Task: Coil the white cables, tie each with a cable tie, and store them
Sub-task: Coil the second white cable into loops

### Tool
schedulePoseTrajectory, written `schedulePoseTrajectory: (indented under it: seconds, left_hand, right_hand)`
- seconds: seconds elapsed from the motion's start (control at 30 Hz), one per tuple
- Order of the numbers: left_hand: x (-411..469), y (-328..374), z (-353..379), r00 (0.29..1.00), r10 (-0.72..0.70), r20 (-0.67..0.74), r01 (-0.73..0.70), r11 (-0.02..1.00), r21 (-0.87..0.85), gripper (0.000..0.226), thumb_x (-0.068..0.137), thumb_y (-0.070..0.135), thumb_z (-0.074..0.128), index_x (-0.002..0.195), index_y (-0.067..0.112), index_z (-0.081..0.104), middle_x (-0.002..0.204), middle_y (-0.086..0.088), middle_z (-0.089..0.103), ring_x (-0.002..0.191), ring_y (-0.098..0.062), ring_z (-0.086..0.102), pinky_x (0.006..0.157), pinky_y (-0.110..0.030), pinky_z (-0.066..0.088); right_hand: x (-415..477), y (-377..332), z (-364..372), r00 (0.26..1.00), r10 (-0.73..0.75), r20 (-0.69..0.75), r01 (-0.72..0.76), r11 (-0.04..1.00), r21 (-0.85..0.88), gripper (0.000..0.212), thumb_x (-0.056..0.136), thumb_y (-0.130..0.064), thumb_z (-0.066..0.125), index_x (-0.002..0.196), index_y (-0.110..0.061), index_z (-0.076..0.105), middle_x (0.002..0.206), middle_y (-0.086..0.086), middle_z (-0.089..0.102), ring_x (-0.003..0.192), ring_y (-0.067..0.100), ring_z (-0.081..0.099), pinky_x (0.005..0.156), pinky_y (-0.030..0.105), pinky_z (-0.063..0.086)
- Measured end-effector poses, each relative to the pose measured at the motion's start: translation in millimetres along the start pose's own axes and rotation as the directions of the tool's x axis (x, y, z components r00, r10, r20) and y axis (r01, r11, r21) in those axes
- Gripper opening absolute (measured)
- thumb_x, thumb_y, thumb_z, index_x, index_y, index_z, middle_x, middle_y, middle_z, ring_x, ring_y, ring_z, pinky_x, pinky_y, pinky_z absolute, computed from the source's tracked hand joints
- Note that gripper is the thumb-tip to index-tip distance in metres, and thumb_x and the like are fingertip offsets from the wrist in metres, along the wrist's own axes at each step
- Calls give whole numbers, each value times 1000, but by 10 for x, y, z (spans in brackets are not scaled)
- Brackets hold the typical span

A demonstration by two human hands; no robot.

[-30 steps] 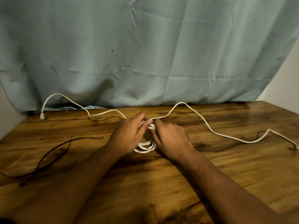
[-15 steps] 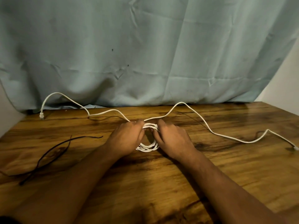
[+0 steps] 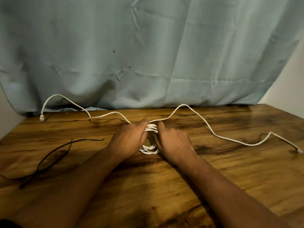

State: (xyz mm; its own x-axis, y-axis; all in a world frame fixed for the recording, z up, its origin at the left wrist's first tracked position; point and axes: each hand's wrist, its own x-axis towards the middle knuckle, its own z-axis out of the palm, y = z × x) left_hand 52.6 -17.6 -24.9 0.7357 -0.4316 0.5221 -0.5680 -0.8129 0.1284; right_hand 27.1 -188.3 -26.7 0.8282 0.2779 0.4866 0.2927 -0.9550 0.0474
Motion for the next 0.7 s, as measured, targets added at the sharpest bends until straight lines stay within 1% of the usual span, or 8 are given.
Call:
schedulePoseTrajectory:
  seconds: [0.07,0.13,0.3,0.4,0.5,0.57,0.6,0.7]
  left_hand:
    - [-11,-13,-7,1000,28,0,-28,999,-29,21,102,27,51,121,18,50,109,-10,70,100,-38,65,72,-39,42]
    - [-27,-18,0,999,32,-14,-33,998,-48,24,100,27,50,123,20,48,111,-8,70,99,-37,66,75,-41,47]
    - [-44,88,36,998,-58,-30,62,987,149,39,100,34,45,137,27,36,121,-3,68,102,-35,68,79,-41,51]
    - [-15,132,36,993,-118,-7,116,967,227,33,103,36,42,133,23,39,117,-6,71,101,-35,69,78,-41,50]
    - [10,146,31,988,-153,12,145,955,261,27,105,36,40,126,20,45,112,-8,72,99,-33,70,76,-40,51]
    - [15,116,46,989,-146,27,136,966,222,25,105,34,41,123,19,47,112,-10,72,100,-34,69,77,-40,50]
    - [18,75,62,989,-140,42,131,977,167,23,105,33,43,121,18,48,111,-10,71,101,-35,68,77,-40,50]
    - [21,-121,137,992,-98,82,110,982,-154,11,102,25,52,110,18,53,105,-10,71,98,-33,67,79,-41,51]
  right_hand:
    - [-20,19,-7,1000,9,25,-11,998,60,23,105,-39,43,114,-18,43,99,14,72,90,41,70,69,43,50]
    - [-22,13,-4,999,35,36,-37,996,81,19,104,-35,44,113,-18,44,99,14,73,91,42,70,71,45,50]
    - [-17,-11,12,993,114,2,-114,990,87,17,103,-32,45,110,-17,47,101,16,72,94,43,69,69,43,47]
    - [-16,-3,28,993,116,-1,-115,988,107,16,103,-32,45,109,-17,46,100,16,72,93,43,69,69,44,47]
    - [-13,14,45,995,98,5,-97,984,152,15,103,-32,45,108,-17,46,99,17,72,91,43,68,65,42,40]
    - [-11,32,56,996,84,10,-85,977,194,14,104,-31,46,107,-17,47,98,17,71,90,43,67,64,40,36]
    - [-11,40,57,997,78,14,-79,974,211,14,104,-31,46,106,-17,47,98,17,71,91,43,67,64,40,36]
    - [-9,53,59,999,48,22,-52,955,291,10,104,-30,48,101,-22,43,97,15,71,90,41,66,67,43,43]
